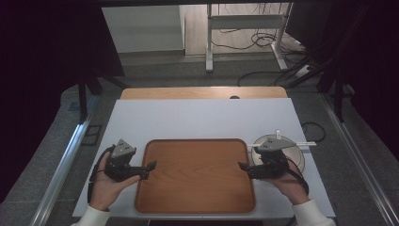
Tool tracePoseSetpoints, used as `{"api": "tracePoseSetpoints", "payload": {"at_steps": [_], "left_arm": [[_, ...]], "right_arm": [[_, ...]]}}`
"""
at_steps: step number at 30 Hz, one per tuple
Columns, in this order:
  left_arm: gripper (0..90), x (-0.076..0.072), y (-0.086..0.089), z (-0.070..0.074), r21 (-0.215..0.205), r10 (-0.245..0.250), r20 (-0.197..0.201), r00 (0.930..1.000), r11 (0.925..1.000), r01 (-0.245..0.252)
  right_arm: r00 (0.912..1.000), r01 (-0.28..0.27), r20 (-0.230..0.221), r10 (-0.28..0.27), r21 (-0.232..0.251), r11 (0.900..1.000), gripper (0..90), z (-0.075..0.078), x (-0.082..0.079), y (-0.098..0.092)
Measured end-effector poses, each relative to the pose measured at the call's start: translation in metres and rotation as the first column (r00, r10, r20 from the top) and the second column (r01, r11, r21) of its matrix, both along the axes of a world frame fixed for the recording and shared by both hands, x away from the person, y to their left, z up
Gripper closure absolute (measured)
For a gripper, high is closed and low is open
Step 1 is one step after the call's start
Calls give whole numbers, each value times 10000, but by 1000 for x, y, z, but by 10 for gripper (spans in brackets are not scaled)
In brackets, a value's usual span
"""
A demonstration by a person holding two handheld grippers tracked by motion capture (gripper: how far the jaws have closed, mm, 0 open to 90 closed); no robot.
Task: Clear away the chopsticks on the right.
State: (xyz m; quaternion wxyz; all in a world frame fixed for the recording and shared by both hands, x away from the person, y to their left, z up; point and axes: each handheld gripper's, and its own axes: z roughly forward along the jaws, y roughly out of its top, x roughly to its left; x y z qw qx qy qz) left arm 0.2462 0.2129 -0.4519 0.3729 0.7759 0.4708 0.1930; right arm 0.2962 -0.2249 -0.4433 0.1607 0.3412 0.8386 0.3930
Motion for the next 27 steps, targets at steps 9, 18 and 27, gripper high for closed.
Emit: {"api": "tracePoseSetpoints", "payload": {"at_steps": [9,18,27], "left_arm": [[100,4,-1,-6,441,131,-139,9998,9989,-125],[105,-1,1,-6,431,89,-210,9997,9990,-80],[105,-6,2,5,423,13,97,10000,9991,-17]], "right_arm": [[10000,-1,41,1,189,9998,211,4,0,-8],[10000,-16,88,13,307,9995,214,9,-2,-5],[9999,88,65,-89,132,9999,258,13,0,-11]]}}
